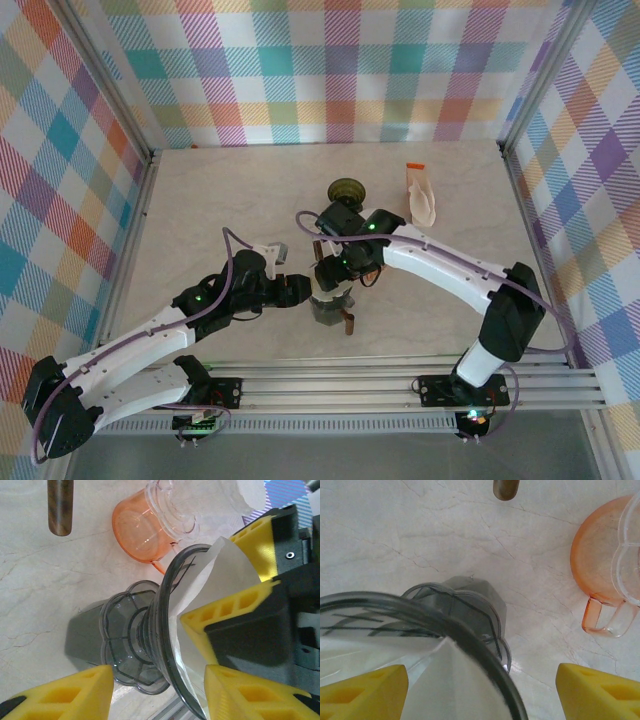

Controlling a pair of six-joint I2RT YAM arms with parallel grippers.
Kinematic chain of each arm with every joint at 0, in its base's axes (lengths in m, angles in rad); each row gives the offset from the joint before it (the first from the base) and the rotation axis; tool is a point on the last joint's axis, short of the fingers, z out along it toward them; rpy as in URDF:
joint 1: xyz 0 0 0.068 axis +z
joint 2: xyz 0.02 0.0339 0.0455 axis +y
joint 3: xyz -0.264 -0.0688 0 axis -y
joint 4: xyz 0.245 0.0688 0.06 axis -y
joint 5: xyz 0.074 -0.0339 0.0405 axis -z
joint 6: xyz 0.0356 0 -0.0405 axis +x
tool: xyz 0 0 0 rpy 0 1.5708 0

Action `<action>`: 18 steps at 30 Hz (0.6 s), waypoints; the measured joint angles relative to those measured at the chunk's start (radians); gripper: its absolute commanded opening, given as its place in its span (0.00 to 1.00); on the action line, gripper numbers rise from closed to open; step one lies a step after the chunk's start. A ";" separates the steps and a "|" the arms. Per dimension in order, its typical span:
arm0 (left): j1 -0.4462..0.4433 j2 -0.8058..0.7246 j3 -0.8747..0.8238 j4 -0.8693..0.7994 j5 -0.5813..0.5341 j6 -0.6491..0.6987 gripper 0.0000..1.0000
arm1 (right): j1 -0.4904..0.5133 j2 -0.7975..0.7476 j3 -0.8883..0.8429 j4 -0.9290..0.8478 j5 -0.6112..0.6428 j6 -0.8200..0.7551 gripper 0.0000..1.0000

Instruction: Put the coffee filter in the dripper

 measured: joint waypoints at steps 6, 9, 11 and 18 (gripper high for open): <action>0.000 0.007 0.000 0.002 0.000 0.000 0.51 | -0.006 0.040 -0.005 0.000 0.000 -0.010 0.77; -0.001 0.013 0.000 0.003 0.000 0.000 0.51 | -0.006 0.042 -0.008 0.001 0.000 -0.014 0.77; -0.001 0.015 0.000 0.003 0.000 0.000 0.51 | -0.006 0.043 -0.013 0.004 0.000 -0.014 0.77; -0.001 0.016 0.000 0.003 0.000 0.000 0.53 | -0.006 0.060 -0.034 0.017 0.000 -0.018 0.77</action>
